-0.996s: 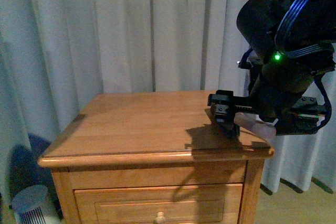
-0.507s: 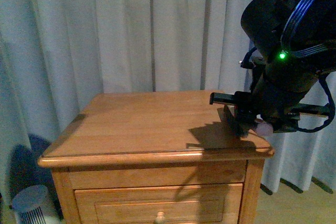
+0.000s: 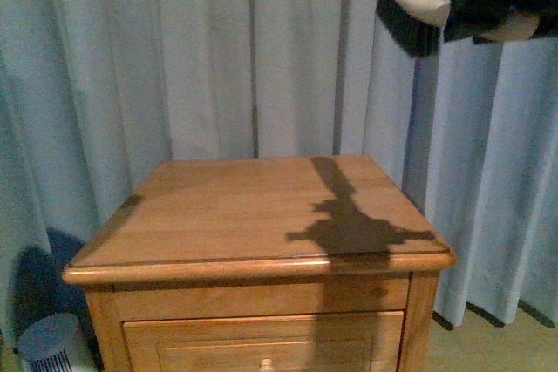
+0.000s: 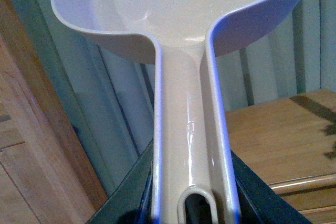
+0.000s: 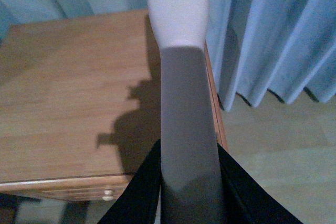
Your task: Clean up trash
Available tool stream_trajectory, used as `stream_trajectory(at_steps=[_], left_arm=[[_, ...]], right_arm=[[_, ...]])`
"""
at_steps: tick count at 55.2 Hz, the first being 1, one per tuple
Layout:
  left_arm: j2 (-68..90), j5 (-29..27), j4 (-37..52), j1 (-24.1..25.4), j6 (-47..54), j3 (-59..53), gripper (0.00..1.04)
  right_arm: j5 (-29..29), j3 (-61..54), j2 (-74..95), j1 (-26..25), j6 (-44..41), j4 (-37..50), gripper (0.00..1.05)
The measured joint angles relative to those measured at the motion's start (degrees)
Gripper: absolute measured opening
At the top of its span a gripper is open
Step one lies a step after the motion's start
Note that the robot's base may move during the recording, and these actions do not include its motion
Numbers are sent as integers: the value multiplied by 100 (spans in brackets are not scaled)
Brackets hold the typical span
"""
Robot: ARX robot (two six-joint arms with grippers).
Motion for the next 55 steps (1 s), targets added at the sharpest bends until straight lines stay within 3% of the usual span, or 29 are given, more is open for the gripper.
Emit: stream_trajectory(at_steps=[22,34,47,55], left_arm=[[0,0,0,0,0,0,28],[-2,2,0,0,2,0,28],[-2,2,0,0,0,0,28],[0,9,0,0,2,0,28]], right_arm=[[1012,-2247,-3204,525,-1556,1178,22],[1565,-3189,-4583,975,-1580,669,22],[2636,-3952,-5692,1864,-1493,361,22],[2647,-4065,-5886,1814,-1495,385,22]])
